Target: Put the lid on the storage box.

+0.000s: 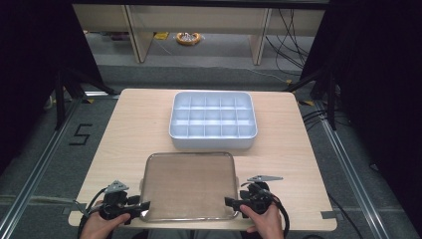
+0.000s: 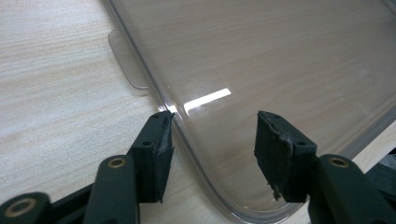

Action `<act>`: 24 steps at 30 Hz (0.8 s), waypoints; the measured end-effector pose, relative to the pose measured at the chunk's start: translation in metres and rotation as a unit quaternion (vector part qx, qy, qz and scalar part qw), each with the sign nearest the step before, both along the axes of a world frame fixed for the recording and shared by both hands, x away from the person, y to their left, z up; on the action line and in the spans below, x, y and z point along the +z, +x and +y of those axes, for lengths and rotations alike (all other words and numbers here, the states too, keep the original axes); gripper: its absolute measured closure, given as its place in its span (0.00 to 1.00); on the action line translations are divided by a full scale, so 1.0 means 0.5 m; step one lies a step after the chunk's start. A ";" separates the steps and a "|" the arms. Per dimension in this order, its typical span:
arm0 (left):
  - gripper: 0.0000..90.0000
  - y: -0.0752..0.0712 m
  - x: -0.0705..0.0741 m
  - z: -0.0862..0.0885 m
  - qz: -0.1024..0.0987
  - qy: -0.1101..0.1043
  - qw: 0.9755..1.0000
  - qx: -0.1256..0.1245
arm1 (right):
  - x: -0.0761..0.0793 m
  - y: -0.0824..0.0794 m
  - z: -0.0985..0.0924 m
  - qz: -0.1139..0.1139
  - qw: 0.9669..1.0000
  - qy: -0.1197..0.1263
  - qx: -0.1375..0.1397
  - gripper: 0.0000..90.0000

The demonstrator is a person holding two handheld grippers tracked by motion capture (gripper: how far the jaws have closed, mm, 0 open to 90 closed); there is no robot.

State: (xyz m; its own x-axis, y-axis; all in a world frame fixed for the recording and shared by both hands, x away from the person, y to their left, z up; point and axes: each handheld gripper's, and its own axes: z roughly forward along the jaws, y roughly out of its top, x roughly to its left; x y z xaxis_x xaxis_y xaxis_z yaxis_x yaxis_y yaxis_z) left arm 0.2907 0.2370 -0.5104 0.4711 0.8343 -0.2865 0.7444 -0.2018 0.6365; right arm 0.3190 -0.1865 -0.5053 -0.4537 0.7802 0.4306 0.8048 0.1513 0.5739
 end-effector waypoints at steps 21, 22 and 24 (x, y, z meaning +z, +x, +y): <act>0.58 -0.006 0.000 0.000 -0.024 0.042 0.999 -0.020 | -0.029 -0.020 -0.026 0.036 0.986 0.130 -0.099 0.45; 0.58 -0.005 0.001 0.002 -0.022 0.049 0.998 -0.026 | -0.030 -0.021 -0.026 0.036 0.986 0.129 -0.098 0.47; 0.58 -0.005 -0.003 0.000 -0.019 0.011 1.000 -0.004 | -0.036 -0.026 -0.024 0.072 0.977 0.180 -0.086 0.67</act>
State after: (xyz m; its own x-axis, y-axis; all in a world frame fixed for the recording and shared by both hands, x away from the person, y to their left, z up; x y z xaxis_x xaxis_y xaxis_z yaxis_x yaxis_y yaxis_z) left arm 0.2883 0.2368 -0.5119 0.4884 0.8361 -0.2496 0.7183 -0.2228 0.6591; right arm 0.3060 -0.1983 -0.5234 -0.2443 0.6257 0.7408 0.8766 -0.1840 0.4446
